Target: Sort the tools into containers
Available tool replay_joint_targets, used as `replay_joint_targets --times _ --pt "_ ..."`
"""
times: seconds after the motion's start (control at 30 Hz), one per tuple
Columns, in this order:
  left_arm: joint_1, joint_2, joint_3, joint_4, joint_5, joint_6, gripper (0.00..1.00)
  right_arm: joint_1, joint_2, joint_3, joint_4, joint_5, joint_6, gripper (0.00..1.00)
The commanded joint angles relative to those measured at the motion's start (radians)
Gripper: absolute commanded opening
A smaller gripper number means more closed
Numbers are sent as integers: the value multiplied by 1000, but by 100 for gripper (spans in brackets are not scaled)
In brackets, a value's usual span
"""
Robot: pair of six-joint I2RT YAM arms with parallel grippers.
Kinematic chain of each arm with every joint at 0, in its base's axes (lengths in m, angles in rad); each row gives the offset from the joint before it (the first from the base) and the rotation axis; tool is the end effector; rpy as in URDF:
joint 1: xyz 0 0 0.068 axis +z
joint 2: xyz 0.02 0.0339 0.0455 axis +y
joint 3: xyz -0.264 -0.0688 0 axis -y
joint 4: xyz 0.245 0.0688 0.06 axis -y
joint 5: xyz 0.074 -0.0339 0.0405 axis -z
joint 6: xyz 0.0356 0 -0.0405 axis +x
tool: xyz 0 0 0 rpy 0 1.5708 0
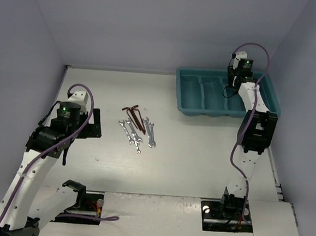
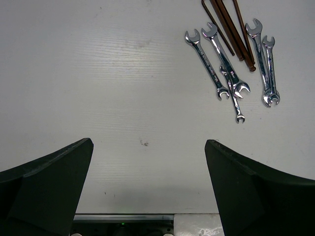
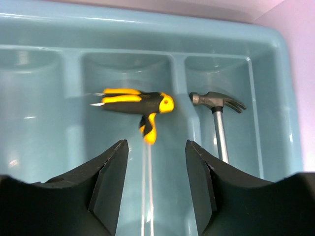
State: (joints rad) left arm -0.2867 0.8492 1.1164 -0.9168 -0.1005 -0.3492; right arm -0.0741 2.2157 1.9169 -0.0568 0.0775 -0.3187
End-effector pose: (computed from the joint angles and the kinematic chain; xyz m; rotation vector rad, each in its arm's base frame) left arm 0.1480 -0.0399 0.3681 -0.1251 2.2236 -0.2390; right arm 0.5315 -0.0422 0.2716 -0.1847 1.9311 -0.3369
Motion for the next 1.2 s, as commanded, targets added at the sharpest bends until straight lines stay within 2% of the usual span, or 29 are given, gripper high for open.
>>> replay_joint_targets --times 0.0,0.27,0.37,0.53,0.77,1.17 --pt "4 -6 45 29 4 -2 95 126 -284 -108 61 -49 57 48" --pt "4 -8 61 29 -2 -8 95 405 -475 -414 61 -128 268 48" --pt "4 -12 65 29 -4 -13 96 546 -485 -476 61 -88 386 47" --pt "4 -15 58 28 7 -36 95 696 -443 -566 61 20 591 46" --pt "4 -20 50 27 19 -42 95 823 -361 -604 60 60 727 43" --pt "4 -33 31 24 25 -39 95 858 -256 -635 61 146 859 37"
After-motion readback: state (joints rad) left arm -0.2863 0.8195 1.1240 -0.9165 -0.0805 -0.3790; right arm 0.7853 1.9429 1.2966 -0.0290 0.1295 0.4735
